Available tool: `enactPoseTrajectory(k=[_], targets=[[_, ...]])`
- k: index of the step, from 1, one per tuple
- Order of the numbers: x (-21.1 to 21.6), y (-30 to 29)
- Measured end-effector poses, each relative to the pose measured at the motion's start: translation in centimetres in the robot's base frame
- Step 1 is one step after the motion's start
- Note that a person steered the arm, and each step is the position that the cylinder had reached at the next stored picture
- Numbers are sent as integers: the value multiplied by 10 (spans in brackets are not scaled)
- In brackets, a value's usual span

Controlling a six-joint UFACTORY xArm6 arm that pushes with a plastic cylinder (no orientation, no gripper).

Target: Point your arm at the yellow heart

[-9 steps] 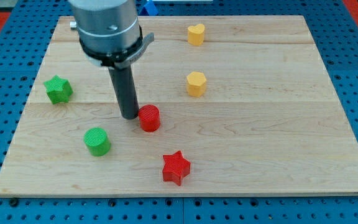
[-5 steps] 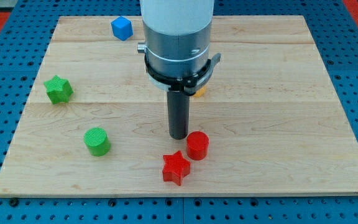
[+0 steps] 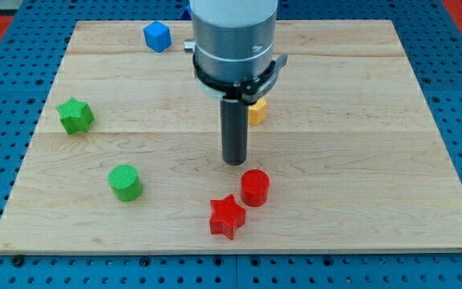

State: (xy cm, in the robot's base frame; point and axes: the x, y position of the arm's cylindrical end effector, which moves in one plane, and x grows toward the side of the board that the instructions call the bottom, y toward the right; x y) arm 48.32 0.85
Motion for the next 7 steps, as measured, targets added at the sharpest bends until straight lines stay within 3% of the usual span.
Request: enactPoseTrajectory(k=[1, 2, 3, 4, 5, 7], targets=[[-3, 56], [-48, 121], [-144, 182], [-240, 177], [-291, 140], [-277, 69]])
